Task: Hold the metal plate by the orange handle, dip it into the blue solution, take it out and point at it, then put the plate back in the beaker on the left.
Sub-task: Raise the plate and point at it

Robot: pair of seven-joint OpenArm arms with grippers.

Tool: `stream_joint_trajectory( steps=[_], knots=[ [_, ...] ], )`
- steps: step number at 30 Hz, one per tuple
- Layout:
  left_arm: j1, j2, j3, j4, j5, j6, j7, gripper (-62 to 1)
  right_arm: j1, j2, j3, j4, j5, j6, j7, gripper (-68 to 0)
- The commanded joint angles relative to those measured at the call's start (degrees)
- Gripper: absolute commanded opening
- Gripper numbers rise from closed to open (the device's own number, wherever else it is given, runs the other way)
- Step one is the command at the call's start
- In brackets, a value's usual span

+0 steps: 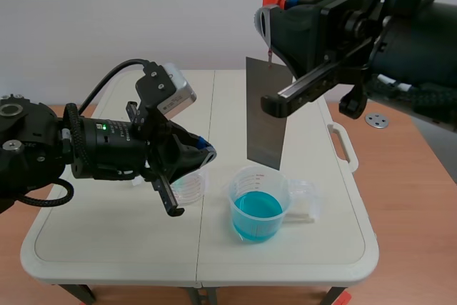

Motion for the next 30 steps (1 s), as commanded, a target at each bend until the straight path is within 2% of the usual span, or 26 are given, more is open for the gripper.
stream_joint_trajectory(
  steps=[1, 12, 18, 22, 27, 30],
  knots=[
    [-0.6, 0.1, 0.0, 0.8, -0.4, -0.1, -0.6, -59.3, 0.5, 0.2, 0.1, 1.4, 1.0, 0.0, 0.9, -66.2],
    [-0.2, 0.1, 0.0, 0.8, -0.2, 0.3, -0.6, -59.3, 0.5, 0.2, 0.1, 1.4, 1.0, 0.0, 0.9, -66.2],
    [1.9, -1.5, -0.7, 1.6, -0.1, 6.6, -0.9, -59.3, 0.5, 0.2, 0.1, 1.4, 1.0, 0.0, 0.9, -66.2],
    [6.4, -4.7, -2.8, 4.6, -0.2, 7.5, -3.3, -59.2, 0.5, 0.2, 0.1, 1.4, 1.0, 0.0, 0.9, -66.2],
    [14.2, -8.5, -7.7, 10.9, -0.4, 11.5, -6.3, -59.2, 0.5, 0.2, 0.1, 1.4, 1.0, 0.0, 0.9, -66.2],
    [19.2, -10.4, -11.4, 14.6, -0.4, 11.6, -6.7, -59.2, 0.5, 0.2, 0.1, 1.4, 1.0, 0.0, 0.9, -66.2]
  ],
)
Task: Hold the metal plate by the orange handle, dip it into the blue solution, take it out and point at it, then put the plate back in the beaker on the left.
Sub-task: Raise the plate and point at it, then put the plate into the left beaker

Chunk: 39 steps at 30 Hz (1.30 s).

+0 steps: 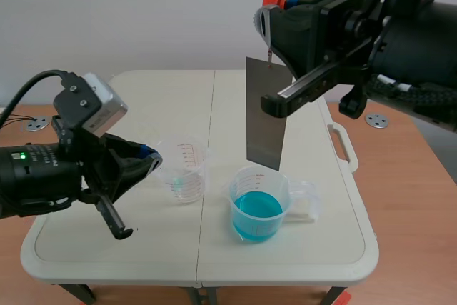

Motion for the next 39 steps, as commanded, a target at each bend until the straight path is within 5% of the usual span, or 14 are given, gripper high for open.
stream_joint_trajectory(
  steps=[1, 21, 39],
  knots=[
    [2.4, -0.7, -2.0, 2.2, -0.6, 0.0, -1.2, -59.2, 0.5, 0.2, 0.1, 1.4, 1.0, 0.0, 0.9, -66.2],
    [38.9, -4.1, -27.3, 8.3, -0.5, 0.8, -12.7, -59.2, 0.7, 0.2, 0.0, 1.4, 1.0, 0.0, 1.1, -66.2],
    [54.3, -2.3, -31.4, 8.1, -0.3, 3.9, -17.8, -59.3, 7.0, 0.1, -4.7, 1.4, 0.6, -1.3, 0.0, -66.2]
  ],
)
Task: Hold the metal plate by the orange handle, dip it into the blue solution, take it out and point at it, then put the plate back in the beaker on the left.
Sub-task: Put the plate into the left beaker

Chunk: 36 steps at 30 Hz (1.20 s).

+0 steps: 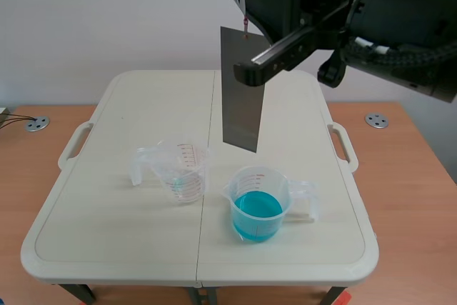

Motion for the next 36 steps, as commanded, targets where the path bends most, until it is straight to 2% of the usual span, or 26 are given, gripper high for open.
stream_joint_trajectory(
  steps=[1, 7, 10, 25, 36],
  knots=[
    [-0.3, 1.2, 0.0, 0.6, -0.3, 0.4, -0.6, -59.3, 1.6, 0.1, -0.6, 1.3, 0.6, -1.0, 0.7, -66.2],
    [-0.3, 1.4, 0.0, 0.6, 0.1, 0.4, 0.7, -59.3, 5.2, 0.1, -3.2, 0.0, 0.6, -2.9, 0.7, -66.2],
    [-0.3, 1.4, 0.0, 0.6, 0.1, 0.4, 1.3, -59.3, 7.1, 0.1, -4.5, -1.6, 0.6, -3.0, 0.7, -66.2],
    [-0.3, 1.4, 0.2, 0.5, 0.1, 0.4, 4.3, -59.3, 16.7, -0.2, -10.0, -14.4, 0.7, -4.3, 1.8, -66.2],
    [-0.3, 2.6, 0.2, -6.9, 0.1, 0.2, 3.3, -59.3, 23.7, -0.2, -13.8, -21.7, 0.7, -5.0, 3.3, -66.2]
  ],
)
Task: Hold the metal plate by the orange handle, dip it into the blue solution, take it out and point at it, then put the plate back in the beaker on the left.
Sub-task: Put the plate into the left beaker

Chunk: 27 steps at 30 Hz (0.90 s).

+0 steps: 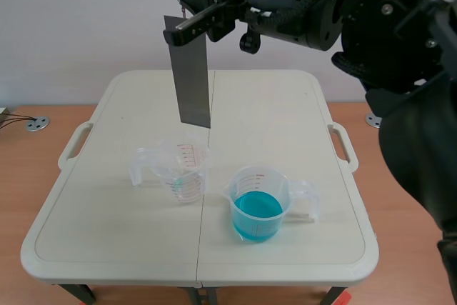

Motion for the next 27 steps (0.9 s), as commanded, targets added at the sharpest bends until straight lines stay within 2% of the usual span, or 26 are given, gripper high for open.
stream_joint_trajectory(
  steps=[1, 10, 27],
  knots=[
    [0.0, 0.6, 0.2, -0.8, -0.2, -0.2, -1.4, -59.3, 2.1, -0.2, -0.5, -0.2, 1.0, -0.3, 1.6, -66.2],
    [0.0, 0.8, 0.3, -6.3, -0.2, -0.2, -2.5, -59.3, 5.6, -0.4, -2.7, -5.1, 2.3, -0.2, 2.5, -66.2],
    [0.0, 1.2, 0.3, -6.6, -0.2, -0.2, -2.4, -59.3, 5.8, -3.7, -5.6, -10.3, 2.3, -0.2, 3.0, -66.2]
  ],
)
